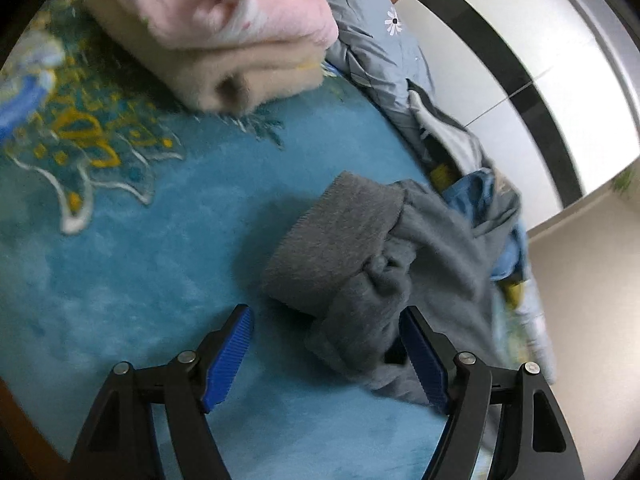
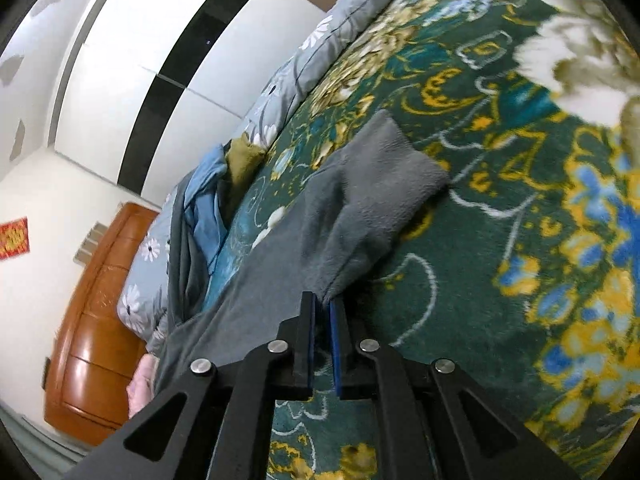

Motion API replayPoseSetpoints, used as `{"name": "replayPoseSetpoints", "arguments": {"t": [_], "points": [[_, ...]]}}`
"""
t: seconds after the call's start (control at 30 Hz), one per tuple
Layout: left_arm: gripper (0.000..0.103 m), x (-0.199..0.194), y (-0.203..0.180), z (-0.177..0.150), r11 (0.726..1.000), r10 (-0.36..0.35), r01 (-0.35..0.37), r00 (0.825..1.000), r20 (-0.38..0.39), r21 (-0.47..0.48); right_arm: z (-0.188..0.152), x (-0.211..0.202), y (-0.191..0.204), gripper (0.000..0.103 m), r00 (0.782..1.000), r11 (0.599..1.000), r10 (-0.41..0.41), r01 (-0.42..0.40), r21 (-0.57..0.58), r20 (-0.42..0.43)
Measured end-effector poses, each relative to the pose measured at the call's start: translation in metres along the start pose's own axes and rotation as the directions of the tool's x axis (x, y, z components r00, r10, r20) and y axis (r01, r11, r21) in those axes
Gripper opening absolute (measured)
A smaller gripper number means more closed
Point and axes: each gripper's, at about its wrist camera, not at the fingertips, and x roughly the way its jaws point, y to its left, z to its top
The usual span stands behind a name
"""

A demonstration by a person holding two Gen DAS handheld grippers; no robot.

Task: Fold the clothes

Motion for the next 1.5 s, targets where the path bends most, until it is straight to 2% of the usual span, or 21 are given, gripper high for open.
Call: {"name": "replayPoseSetpoints", "arguments": {"t": [0.03, 0.1, 0.17, 0.37, 0.43, 0.5, 0.53, 0.57, 0.63, 0.67, 0.73, 0.87, 0.97, 1.03, 1.07, 1.1, 1.2, 1.3, 1.37, 1.4, 1.5], "points": [[0.078, 0.002, 0.003, 0.001, 0.999, -0.029, 0.029, 1.0, -0.002, -0.031, 0.001, 0.0, -0.003, 0.011, 1.0, 1.0, 0.008, -0.008, 0.021, 0.004], [0.078, 0.005, 0.007, 0.004, 0.992, -0.084, 0.084, 0.996, -0.003, -0.091, 0.0, -0.001, -0.008, 0.03, 1.0, 0.998, 0.018, -0.02, 0.059, 0.023], [0.078, 0.005, 0.01, 0.005, 0.987, -0.104, 0.104, 0.995, 0.008, -0.12, 0.001, -0.002, -0.014, 0.038, 0.997, 0.993, 0.055, -0.059, 0.097, 0.047], [0.074, 0.007, 0.01, 0.005, 0.97, -0.174, 0.174, 0.985, 0.014, -0.173, 0.008, -0.004, -0.026, 0.038, 0.99, 0.975, 0.067, -0.092, 0.204, 0.125], [0.068, 0.01, 0.011, 0.005, 0.962, -0.191, 0.19, 0.981, 0.012, -0.194, 0.012, -0.002, -0.028, 0.038, 0.988, 0.967, 0.055, -0.089, 0.237, 0.144], [0.054, 0.014, 0.015, 0.004, 0.956, -0.187, 0.186, 0.982, 0.016, -0.226, 0.016, -0.002, -0.033, 0.038, 0.984, 0.955, 0.057, -0.103, 0.276, 0.171], [0.051, 0.017, 0.017, 0.003, 0.953, -0.184, 0.182, 0.983, 0.017, -0.242, 0.018, -0.002, -0.036, 0.038, 0.981, 0.949, 0.058, -0.112, 0.295, 0.186], [0.049, 0.018, 0.019, 0.004, 0.948, -0.188, 0.186, 0.982, 0.018, -0.257, 0.021, -0.001, -0.036, 0.038, 0.981, 0.948, 0.052, -0.108, 0.301, 0.188], [0.047, 0.02, 0.023, 0.005, 0.938, -0.197, 0.195, 0.98, 0.025, -0.285, 0.026, 0.001, -0.035, 0.03, 0.982, 0.948, 0.033, -0.09, 0.306, 0.185], [0.041, 0.02, 0.023, 0.006, 0.939, -0.192, 0.192, 0.981, 0.029, -0.287, 0.028, 0.002, -0.034, 0.022, 0.983, 0.949, 0.021, -0.076, 0.306, 0.18], [0.028, 0.019, 0.023, 0.009, 0.94, -0.182, 0.185, 0.983, 0.036, -0.288, 0.035, 0.004, -0.03, 0.015, 0.984, 0.951, 0.013, -0.067, 0.303, 0.177], [0.015, 0.017, 0.006, 0.027, 0.954, -0.159, 0.163, 0.987, 0.036, -0.252, 0.053, 0.005, -0.015, 0.012, 0.985, 0.961, 0.016, -0.063, 0.27, 0.174], [0.014, 0.005, -0.019, 0.045, 0.964, -0.186, 0.194, 0.981, 0.062, -0.184, 0.075, -0.009, 0.011, 0.012, 0.978, 0.975, 0.058, -0.098, 0.199, 0.199], [0.013, -0.012, -0.042, 0.057, 0.967, -0.222, 0.231, 0.971, 0.089, -0.106, 0.09, -0.028, 0.038, 0.011, 0.966, 0.983, 0.118, -0.147, 0.114, 0.232], [0.014, -0.023, -0.054, 0.062, 0.967, -0.242, 0.249, 0.965, 0.102, -0.059, 0.093, -0.037, 0.049, 0.01, 0.957, 0.982, 0.148, -0.172, 0.077, 0.251], [0.013, -0.034, -0.059, 0.062, 0.966, -0.252, 0.256, 0.961, 0.111, -0.023, 0.096, -0.046, 0.059, 0.0, 0.946, 0.98, 0.179, -0.197, 0.039, 0.269], [0.014, -0.051, -0.056, 0.052, 0.97, -0.243, 0.239, 0.962, 0.123, 0.044, 0.083, -0.078, 0.064, 0.0, 0.926, 0.98, 0.198, -0.19, -0.057, 0.322], [0.014, -0.032, -0.019, 0.035, 0.989, -0.145, 0.144, 0.988, 0.062, 0.021, 0.063, -0.07, 0.027, 0.0, 0.967, 0.996, 0.08, -0.084, 0.004, 0.243], [0.014, -0.017, 0.008, 0.027, 0.989, -0.13, 0.132, 0.991, 0.029, -0.061, 0.052, -0.06, 0.0, 0.0, 0.975, 0.994, 0.055, -0.074, 0.082, 0.214], [0.014, -0.016, 0.012, 0.026, 0.989, -0.127, 0.129, 0.991, 0.032, -0.067, 0.046, -0.055, -0.014, 0.0, 0.979, 0.99, 0.044, -0.069, 0.12, 0.199], [0.014, -0.014, 0.017, 0.023, 0.991, -0.119, 0.121, 0.992, 0.039, -0.064, 0.039, -0.044, -0.018, 0.002, 0.986, 0.991, 0.026, -0.047, 0.126, 0.165]]}}
